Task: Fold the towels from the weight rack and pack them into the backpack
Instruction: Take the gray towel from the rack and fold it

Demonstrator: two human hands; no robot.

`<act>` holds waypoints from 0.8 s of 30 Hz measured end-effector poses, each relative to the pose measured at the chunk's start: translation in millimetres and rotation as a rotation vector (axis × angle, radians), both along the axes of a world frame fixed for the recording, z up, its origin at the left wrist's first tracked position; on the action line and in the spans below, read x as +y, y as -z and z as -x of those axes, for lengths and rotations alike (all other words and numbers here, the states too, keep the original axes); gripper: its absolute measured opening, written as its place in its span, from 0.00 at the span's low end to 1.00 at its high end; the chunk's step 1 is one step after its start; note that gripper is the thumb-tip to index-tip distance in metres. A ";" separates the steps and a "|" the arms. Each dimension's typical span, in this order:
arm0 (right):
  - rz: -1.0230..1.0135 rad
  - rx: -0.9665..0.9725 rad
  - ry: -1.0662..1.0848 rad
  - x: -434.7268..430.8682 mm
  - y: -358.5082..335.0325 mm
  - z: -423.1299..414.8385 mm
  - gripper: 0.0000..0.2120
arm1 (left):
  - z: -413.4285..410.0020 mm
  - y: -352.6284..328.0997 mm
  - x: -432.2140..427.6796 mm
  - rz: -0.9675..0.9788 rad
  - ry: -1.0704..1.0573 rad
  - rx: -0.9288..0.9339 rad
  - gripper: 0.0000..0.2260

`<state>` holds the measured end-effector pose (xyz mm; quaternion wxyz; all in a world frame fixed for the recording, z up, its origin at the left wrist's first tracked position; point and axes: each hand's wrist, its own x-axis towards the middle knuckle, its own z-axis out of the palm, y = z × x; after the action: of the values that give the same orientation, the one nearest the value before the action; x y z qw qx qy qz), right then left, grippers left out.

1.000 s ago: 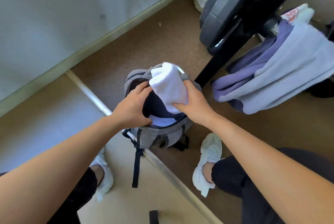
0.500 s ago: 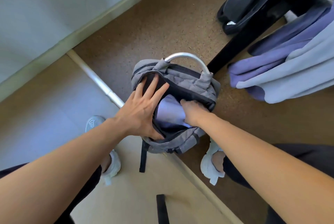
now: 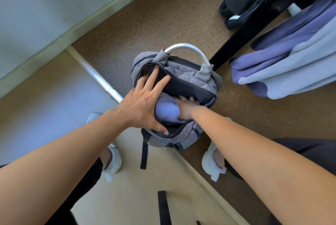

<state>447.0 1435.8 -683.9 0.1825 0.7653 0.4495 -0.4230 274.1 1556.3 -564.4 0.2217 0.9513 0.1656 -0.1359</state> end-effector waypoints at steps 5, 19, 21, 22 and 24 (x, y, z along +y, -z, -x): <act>-0.240 0.033 0.050 1.4 -53.2 -9.9 0.16 | -6.6 -8.3 -3.5 0.039 -0.035 0.001 0.70; -1.057 0.137 0.338 -68.8 -235.5 0.9 0.08 | -32.9 -32.9 -27.4 -0.095 -0.146 -0.305 0.20; -1.226 0.019 0.439 -77.8 -246.8 -13.3 0.07 | -35.7 -42.7 -39.2 -0.055 -0.101 -0.401 0.12; -1.290 -0.049 0.502 -82.1 -249.1 -22.1 0.05 | -37.0 -49.4 -47.8 -0.029 -0.087 -0.432 0.08; -1.373 -0.165 0.632 -86.6 -249.4 -41.0 0.04 | -39.8 -61.7 -67.7 0.028 -0.086 -0.460 0.03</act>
<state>488.0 1349.2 -434.5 -0.4317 0.8284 0.3562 -0.0218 313.9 1488.6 -502.7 0.2726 0.9460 0.1491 0.0919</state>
